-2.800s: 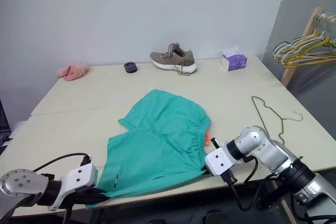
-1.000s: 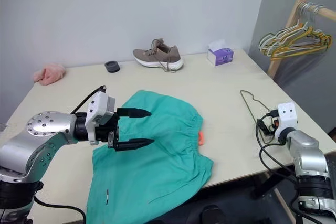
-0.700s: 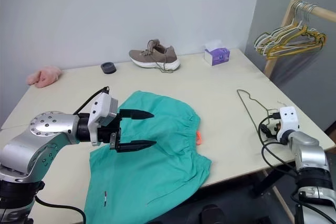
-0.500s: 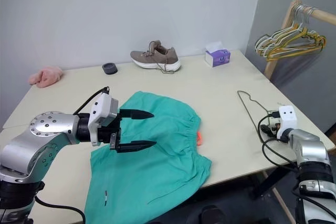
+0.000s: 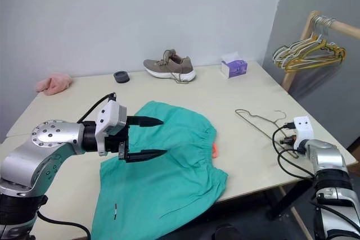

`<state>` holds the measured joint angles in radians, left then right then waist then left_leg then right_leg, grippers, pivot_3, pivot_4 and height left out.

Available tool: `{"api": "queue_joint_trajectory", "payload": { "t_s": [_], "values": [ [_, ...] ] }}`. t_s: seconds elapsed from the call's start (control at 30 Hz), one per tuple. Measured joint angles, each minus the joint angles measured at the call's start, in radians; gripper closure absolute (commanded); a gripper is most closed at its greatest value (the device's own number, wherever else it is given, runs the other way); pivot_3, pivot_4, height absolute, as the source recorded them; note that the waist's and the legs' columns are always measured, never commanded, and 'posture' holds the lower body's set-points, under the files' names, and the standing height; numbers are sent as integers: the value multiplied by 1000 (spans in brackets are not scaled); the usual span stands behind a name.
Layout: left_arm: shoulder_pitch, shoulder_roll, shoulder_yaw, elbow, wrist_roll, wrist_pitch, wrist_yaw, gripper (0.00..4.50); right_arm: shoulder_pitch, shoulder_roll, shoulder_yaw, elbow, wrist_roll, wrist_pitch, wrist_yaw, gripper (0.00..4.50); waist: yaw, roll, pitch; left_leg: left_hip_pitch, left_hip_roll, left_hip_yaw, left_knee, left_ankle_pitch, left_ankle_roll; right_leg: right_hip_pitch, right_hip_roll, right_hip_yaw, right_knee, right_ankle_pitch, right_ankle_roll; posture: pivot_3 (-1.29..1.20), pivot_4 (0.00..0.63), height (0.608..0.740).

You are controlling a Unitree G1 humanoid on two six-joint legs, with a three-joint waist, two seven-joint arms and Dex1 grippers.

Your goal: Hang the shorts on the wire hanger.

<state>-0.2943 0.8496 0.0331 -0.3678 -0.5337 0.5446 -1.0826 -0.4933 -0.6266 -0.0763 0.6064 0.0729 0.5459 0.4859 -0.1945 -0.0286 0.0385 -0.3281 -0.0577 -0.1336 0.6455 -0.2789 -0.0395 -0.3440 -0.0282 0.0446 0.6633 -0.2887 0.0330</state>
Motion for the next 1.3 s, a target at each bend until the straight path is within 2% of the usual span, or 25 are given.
{"api": "queue_joint_trajectory", "payload": {
  "t_s": [0.03,0.23,0.5,0.67,0.87,1.3],
  "values": [
    [-1,-10,3,26,9,-9,17,0,1,-2,17,-2,-16,-29,2,4455,-1,2,1,0,0,1,0,0,0,0,0,1,0,3,5,-209,0,740],
    [-54,-39,42,210,76,-51,121,0,1,-24,87,-95,-77,-189,50,4455,-3,16,10,-7,1,2,-2,0,1,-9,0,2,1,4,6,-213,0,740],
    [-102,-66,127,366,44,14,178,0,-55,-27,148,-305,-135,-350,89,4455,-2,18,8,-25,0,0,0,0,1,-27,-1,1,1,7,2,-216,0,740],
    [-86,-66,149,368,-34,130,149,0,-58,-1,196,-404,-168,-422,106,4455,-3,19,8,-34,0,-1,0,0,0,-35,-2,0,2,8,2,-217,0,740],
    [-66,-63,149,342,-96,235,108,0,-84,36,240,-518,-178,-504,135,4455,-3,19,8,-34,0,-1,1,0,0,-36,-2,0,3,8,2,-221,0,740],
    [-64,-71,19,322,-56,215,62,0,-146,130,297,-626,-167,-516,219,4455,-3,19,8,-34,-1,-1,1,0,0,-36,-2,0,5,8,1,-221,0,740]
  ]
}}
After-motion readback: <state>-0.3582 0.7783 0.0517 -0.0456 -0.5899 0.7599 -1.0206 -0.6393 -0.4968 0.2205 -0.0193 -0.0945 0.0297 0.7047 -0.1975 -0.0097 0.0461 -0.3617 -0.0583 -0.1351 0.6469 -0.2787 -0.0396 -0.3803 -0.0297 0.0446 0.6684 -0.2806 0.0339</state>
